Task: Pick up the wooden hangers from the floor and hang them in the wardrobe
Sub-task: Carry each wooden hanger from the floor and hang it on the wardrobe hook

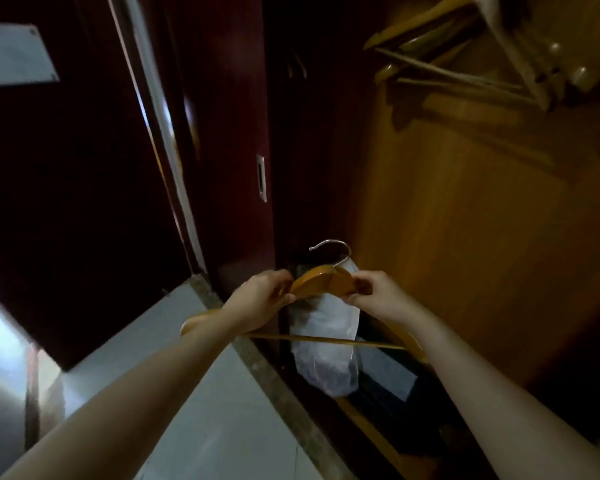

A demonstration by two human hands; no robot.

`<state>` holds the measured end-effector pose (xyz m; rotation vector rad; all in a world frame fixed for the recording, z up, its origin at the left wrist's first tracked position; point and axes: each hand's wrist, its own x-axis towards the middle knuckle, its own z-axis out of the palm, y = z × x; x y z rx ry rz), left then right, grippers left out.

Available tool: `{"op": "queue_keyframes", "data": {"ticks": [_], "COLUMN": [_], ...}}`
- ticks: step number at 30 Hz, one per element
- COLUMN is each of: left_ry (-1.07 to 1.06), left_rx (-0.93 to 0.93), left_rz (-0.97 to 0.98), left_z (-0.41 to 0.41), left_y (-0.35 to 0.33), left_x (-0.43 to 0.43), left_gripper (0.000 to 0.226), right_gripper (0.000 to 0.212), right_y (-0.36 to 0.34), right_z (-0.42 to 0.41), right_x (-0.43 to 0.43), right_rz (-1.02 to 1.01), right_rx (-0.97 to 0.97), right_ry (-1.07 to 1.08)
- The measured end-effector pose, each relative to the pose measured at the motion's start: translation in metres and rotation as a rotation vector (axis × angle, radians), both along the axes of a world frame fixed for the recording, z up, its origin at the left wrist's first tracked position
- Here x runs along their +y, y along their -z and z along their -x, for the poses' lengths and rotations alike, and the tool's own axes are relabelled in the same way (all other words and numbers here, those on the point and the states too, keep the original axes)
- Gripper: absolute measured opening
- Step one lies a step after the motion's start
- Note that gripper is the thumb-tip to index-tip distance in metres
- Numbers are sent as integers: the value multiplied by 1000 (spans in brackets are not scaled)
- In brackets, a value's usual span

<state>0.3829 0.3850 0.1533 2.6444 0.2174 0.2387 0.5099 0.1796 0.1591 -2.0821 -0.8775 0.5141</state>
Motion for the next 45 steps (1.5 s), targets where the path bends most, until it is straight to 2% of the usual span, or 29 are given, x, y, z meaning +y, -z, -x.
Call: {"op": "queue_keyframes", "data": {"ticks": [5,12,16,22,29,35,40,42,45], "left_ry": [114,251,290,340,360,309,181,104,93], "left_rx": [-103,-217,-289,-405,-583,-706,-809,-859,-821], "left_rz": [14,61,66,50,62,85,132,48,-93], "left_z": [-85,-186,-238,-304,-352,-385,-415,-427,-445], "left_y": [-57,-125,-159,-221,-291,-328,-330,-323,-318], "left_x": [56,82,74,48,10,-19,-43,-48,-47], "left_gripper": [10,9,12,15,11,27,26,28,40], "right_gripper": [14,15,11,46,37,34,29,27,33], "right_y": [-53,-116,-148,-199,-260,-300,-315,-317,-324], "right_z": [-57,-132,-176,-228,-260,-278,-291,-297,-310], "right_x": [41,60,52,30,1,-17,-33,-36,-35], "right_rz": [-88,-221,-264,-342,-456,-450,-439,-435,-413], "right_rx": [-64,-204,-272,-417,-694,-900,-938,-904,-785], "right_ry": [121,269,322,426,500,633,721,765,821]}}
